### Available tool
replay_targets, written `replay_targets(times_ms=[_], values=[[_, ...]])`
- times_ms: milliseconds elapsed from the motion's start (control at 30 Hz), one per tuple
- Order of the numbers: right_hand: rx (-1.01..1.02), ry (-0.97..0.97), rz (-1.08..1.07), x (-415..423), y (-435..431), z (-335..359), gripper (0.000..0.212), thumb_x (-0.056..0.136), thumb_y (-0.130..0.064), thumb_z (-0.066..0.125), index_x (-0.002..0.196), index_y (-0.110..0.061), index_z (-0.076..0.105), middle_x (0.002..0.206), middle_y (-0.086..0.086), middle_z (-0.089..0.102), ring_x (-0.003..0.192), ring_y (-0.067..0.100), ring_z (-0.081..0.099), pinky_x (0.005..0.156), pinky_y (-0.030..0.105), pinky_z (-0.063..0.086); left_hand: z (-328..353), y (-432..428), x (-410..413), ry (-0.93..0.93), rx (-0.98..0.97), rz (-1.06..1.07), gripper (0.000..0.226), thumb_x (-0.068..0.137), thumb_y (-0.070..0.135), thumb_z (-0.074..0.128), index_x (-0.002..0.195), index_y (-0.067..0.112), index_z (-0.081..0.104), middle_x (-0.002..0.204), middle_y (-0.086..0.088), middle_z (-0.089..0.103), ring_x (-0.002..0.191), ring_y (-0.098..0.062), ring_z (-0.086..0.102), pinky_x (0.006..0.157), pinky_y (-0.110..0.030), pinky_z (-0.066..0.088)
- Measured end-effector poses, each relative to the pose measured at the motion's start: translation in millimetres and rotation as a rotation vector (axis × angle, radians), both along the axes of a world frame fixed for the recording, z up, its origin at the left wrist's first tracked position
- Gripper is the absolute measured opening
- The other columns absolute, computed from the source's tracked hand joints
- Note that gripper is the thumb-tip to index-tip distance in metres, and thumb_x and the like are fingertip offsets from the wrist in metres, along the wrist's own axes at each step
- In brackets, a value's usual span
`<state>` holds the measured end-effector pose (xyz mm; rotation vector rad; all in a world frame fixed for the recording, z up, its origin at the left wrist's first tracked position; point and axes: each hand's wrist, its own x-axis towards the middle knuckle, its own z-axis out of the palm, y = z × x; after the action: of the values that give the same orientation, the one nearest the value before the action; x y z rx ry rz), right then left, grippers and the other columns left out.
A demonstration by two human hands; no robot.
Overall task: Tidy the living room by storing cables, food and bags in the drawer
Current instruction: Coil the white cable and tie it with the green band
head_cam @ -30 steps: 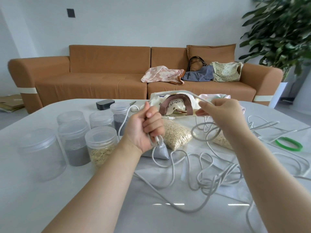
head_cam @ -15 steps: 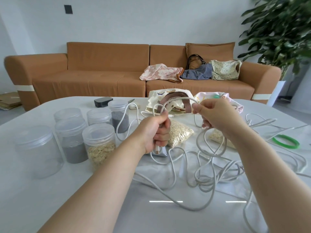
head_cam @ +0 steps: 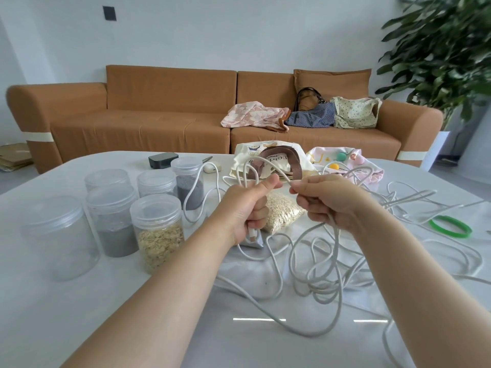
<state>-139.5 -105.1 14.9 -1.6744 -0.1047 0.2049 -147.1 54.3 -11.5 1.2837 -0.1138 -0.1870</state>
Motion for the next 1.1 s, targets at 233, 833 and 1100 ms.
replay_targets(times_ms=[233, 833, 1100], values=[[-0.094, 0.075, 0.033, -0.9, 0.7, -3.1, 0.024, 0.086, -0.024, 0.064, 0.074, -0.007, 0.052, 0.043, 0.001, 0.045, 0.029, 0.005, 0.021, 0.032, 0.012, 0.019, 2.5, -6.5, -1.0, -0.024, -0.082, 0.052, 0.013, 0.089, 0.011, 0.061, 0.100, 0.006, 0.064, 0.038, 0.010, 0.017, 0.031, -0.004, 0.014, 0.037, -0.014, 0.012], [-0.125, 0.195, 0.266, 3.1, -8.1, -5.6, 0.015, 0.089, 0.005, 0.052, 0.082, -0.002, 0.062, 0.052, 0.004, 0.049, 0.036, 0.009, 0.039, 0.039, 0.020, 0.042, 2.2, -7.2, 8.0, -0.030, -0.062, 0.397, 0.047, 0.092, 0.034, 0.057, 0.052, 0.017, 0.038, 0.039, 0.008, 0.027, 0.033, -0.006, 0.024, 0.039, -0.019, 0.020], [-0.252, 0.137, 0.278, -2.1, -2.1, -6.7, 0.016, 0.090, -0.006, 0.056, 0.078, -0.001, 0.066, 0.043, 0.001, 0.040, 0.033, 0.008, 0.026, 0.037, 0.017, 0.028, 3.9, -6.3, 8.8, -0.056, -0.213, 0.347, 0.068, 0.099, 0.045, 0.038, 0.036, 0.021, 0.036, 0.041, 0.007, 0.038, 0.043, -0.011, 0.042, 0.059, -0.029, 0.034]])
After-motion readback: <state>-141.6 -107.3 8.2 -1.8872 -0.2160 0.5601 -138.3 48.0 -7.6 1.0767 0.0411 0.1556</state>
